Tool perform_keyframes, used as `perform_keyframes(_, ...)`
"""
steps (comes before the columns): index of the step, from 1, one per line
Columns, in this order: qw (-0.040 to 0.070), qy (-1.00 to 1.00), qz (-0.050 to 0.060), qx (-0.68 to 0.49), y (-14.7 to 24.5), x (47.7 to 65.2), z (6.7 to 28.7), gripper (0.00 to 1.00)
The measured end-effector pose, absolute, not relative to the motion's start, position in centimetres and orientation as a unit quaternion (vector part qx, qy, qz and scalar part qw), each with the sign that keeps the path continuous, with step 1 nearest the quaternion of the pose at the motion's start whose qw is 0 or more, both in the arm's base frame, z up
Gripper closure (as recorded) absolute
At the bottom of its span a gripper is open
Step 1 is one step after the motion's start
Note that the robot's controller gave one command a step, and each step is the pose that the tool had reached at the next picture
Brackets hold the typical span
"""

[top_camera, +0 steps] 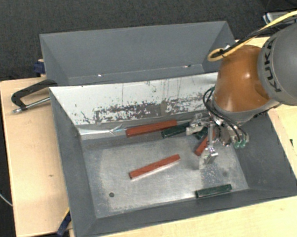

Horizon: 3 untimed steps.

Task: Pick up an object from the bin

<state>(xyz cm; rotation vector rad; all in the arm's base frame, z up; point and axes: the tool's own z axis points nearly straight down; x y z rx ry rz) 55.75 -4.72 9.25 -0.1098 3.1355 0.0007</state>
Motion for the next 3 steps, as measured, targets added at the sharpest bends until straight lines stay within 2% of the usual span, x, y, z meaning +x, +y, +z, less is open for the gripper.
perform_keyframes(1, 0.005, 0.999, 0.000, -0.046, -4.5, 58.4, 9.6, 0.00)
perform_keyframes(2, -0.002, 0.998, 0.001, -0.063, 2.3, 53.9, 7.9, 1.00)
perform_keyframes(3, -0.002, 0.998, 0.001, -0.063, 2.3, 53.9, 7.9, 1.00)
